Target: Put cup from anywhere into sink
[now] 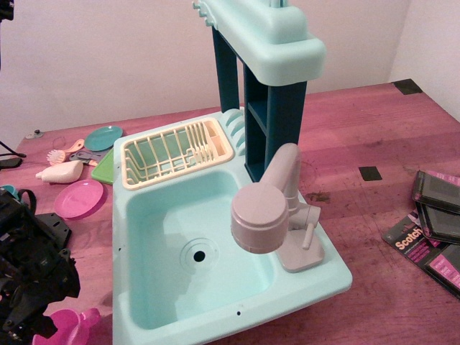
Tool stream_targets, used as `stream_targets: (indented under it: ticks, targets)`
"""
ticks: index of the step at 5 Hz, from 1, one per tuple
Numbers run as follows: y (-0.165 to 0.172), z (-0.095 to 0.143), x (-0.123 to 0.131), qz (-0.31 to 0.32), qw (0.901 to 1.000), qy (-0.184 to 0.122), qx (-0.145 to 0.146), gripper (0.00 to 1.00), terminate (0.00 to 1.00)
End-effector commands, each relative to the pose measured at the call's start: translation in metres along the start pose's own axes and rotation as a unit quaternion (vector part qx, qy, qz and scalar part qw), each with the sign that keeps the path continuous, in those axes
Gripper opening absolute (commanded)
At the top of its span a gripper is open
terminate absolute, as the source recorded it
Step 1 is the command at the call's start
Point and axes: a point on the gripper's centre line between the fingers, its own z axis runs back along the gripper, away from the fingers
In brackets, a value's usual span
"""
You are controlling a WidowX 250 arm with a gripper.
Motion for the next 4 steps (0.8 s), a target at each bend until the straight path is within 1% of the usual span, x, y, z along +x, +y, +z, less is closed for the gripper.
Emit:
stream_targets:
  ticks: [1,2,4]
  targets:
    - [0.0,0.0,0.0,0.0,1.0,0.0,0.0,1.0,0.0]
    - [-0.002,-0.01,0.005,-0.005,0.9999,0.007,-0.005,1.0,0.0]
    - [-0.005,-0.031,0.007,-0.01,0.9998,0.007,-0.017,1.0,0.0]
